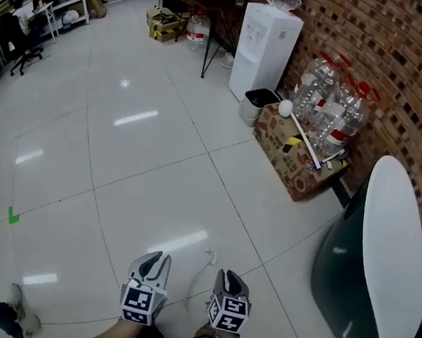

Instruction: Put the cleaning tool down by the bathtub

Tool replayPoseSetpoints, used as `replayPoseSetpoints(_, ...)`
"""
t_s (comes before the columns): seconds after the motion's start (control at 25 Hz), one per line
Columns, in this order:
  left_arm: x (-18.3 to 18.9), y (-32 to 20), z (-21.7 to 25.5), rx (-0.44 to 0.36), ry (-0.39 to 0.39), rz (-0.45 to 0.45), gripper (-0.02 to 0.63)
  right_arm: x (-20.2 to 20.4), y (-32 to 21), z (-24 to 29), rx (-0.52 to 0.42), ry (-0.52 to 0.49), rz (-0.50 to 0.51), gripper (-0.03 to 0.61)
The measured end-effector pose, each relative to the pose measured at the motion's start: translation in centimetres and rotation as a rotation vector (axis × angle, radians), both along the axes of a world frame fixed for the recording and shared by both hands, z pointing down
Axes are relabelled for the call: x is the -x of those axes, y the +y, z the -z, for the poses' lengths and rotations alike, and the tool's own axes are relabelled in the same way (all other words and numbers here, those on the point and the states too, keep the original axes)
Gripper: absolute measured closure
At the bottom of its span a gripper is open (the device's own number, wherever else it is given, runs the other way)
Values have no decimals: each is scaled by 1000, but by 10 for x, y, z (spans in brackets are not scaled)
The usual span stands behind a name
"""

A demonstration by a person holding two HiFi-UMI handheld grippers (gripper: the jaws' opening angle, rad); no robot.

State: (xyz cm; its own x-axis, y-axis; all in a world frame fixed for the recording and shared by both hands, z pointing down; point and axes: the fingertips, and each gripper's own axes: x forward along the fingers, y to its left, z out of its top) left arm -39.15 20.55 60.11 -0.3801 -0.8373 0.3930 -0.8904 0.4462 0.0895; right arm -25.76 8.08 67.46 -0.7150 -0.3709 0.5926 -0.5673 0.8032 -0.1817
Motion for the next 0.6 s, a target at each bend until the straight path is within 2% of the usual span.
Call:
replayPoseSetpoints(0.24,14,-12,-101,37,23,-3,544,22,-2,-109,78,46,-46,457)
replayPoseSetpoints(0.6,23,-28,-237,128,44,-76,543,24,7,-257,170,160,-90,456)
